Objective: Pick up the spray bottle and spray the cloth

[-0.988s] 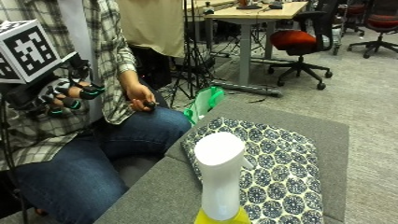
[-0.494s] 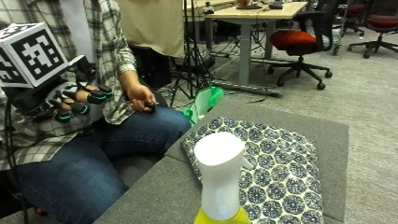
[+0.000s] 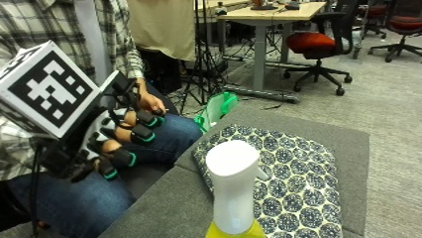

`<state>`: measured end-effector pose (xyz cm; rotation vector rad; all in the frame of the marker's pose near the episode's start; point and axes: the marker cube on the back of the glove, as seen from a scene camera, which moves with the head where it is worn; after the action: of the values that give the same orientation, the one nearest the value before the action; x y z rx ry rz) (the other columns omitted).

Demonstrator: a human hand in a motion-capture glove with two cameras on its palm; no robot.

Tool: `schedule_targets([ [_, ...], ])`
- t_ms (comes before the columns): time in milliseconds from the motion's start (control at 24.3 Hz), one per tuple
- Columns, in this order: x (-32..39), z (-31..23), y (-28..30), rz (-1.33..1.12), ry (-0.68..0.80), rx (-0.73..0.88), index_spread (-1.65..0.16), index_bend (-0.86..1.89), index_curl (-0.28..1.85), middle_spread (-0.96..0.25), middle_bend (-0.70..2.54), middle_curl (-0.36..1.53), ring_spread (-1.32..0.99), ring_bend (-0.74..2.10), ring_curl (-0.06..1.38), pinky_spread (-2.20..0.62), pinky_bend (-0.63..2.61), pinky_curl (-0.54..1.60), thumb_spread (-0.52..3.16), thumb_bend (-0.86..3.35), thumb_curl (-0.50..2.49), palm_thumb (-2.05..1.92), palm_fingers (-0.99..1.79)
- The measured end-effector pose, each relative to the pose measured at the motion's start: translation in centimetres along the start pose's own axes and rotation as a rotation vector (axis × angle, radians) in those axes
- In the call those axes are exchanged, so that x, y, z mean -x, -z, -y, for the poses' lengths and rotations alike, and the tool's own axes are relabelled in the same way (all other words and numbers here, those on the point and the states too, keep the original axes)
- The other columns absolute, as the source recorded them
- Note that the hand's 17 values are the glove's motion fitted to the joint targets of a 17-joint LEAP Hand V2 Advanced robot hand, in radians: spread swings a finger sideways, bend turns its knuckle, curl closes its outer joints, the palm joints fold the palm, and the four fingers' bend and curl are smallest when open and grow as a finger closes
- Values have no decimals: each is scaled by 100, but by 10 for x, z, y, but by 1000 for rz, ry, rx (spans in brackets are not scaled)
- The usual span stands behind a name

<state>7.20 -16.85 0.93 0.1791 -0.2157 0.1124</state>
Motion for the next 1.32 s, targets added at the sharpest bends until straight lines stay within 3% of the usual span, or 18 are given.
schedule_targets([
  [370, -33, 97, -32, 314, -81, -177, -30, 11, 22, -5, 18, 21, 11, 41, 23, 18, 56, 21, 104, 12, 35, 65, 13],
  [864, -48, 148, -71, 586, -143, -356, -30, 3, 15, -4, 30, 29, 5, 56, 29, 13, 70, 27, 91, 11, 43, 87, 31],
  [1317, -45, 178, -80, 672, -144, -486, -28, 8, 11, -10, 51, 39, -8, 69, 34, 2, 78, 29, 73, 12, 51, 108, 82],
])
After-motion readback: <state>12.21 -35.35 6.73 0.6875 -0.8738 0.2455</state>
